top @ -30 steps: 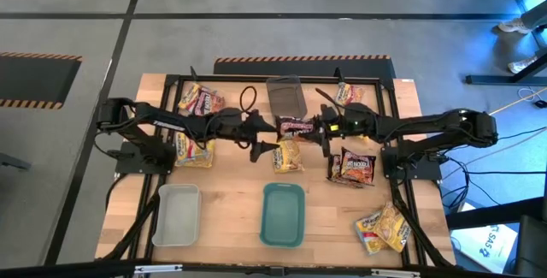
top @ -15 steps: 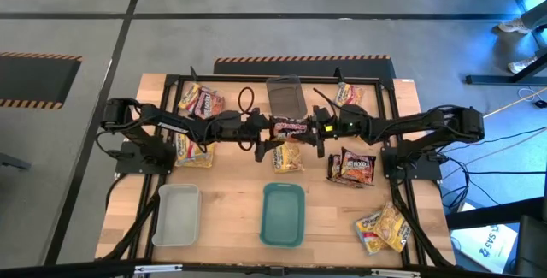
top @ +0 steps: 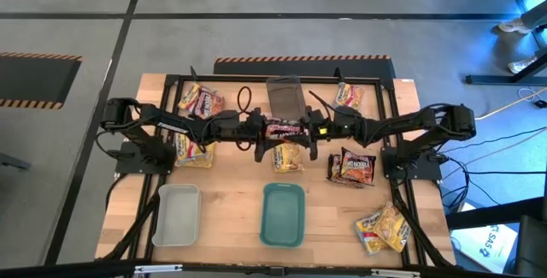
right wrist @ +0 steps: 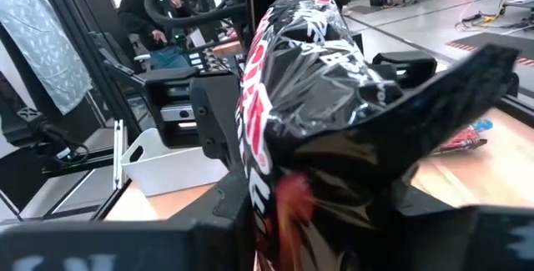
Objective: Sort Maruchan noodles
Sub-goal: Put the black noodle pack into the black bin
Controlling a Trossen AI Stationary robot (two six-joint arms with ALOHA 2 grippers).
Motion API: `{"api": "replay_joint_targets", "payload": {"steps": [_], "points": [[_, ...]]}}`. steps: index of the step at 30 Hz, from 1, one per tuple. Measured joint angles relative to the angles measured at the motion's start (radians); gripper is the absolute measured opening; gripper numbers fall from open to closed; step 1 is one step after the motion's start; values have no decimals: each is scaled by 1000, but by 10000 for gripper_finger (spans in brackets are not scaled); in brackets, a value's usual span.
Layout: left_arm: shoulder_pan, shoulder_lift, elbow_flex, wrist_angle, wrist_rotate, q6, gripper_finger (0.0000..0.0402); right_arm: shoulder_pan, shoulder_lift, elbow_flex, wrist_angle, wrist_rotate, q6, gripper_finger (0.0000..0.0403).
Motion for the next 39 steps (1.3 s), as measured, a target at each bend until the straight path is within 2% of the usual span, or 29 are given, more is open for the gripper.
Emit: {"api": "replay_joint_targets", "payload": {"steps": [7,12,15,20,26,32,35,39], "points": [[-5,0,0,0,5,12,177,-2,0,0,0,0,6,128],[-5,0,0,-1,5,18,156,-3,0,0,0,2,7,132],[-5,0,1,-7,3,19,152,-3,0,0,-10,0,7,156],[-4,0,1,-28,17,19,151,-8,-26,0,-76,-38,-9,227],[-4,-10,0,-98,22,29,150,-53,-158,1,-321,-53,-90,290],[-11,-10,-1,-146,23,57,150,-77,-271,1,-499,14,-114,312],[-19,-10,-1,-171,16,69,150,-75,-301,1,-506,57,-107,311],[-34,-10,0,-217,15,86,150,-75,-307,1,-460,61,-97,310]]}}
